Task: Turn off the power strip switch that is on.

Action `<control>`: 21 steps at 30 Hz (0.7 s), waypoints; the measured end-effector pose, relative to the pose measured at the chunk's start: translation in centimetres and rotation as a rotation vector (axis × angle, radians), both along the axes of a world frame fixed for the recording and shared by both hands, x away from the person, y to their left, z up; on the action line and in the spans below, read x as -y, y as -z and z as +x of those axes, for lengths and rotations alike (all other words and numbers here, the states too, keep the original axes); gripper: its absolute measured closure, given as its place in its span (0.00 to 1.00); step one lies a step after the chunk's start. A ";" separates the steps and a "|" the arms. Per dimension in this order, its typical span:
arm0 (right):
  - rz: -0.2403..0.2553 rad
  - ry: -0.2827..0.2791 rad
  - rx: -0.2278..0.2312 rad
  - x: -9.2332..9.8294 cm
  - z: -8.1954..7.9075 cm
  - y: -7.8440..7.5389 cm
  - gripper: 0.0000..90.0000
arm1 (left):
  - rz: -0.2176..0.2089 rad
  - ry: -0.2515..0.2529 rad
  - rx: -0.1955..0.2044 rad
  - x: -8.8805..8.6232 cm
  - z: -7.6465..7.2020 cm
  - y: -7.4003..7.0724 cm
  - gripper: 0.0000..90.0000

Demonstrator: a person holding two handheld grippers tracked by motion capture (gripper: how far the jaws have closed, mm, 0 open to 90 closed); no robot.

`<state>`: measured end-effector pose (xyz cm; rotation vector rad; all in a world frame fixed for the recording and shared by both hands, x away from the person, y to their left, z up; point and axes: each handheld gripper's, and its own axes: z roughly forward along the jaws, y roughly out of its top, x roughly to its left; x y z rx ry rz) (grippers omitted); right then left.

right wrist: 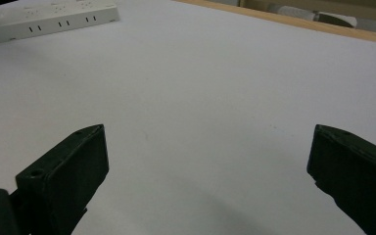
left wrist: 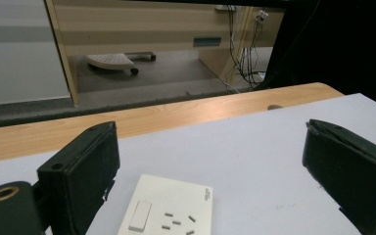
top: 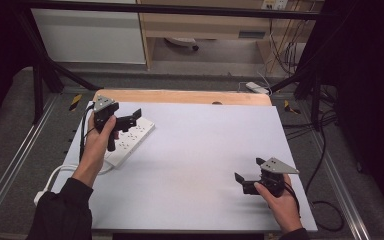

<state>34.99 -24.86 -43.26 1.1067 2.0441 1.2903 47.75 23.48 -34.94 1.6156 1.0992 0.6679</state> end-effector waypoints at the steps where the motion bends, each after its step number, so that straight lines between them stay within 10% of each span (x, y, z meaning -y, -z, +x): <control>1: -0.002 0.000 -0.002 0.0 0.0 0.0 0.03 | -0.002 0.003 0.002 0.0 -0.2 -0.1 0.07; 21: -0.003 -0.006 0.009 0.1 0.1 0.0 0.02 | 0.022 0.081 0.055 -0.1 -5.7 -2.1 0.07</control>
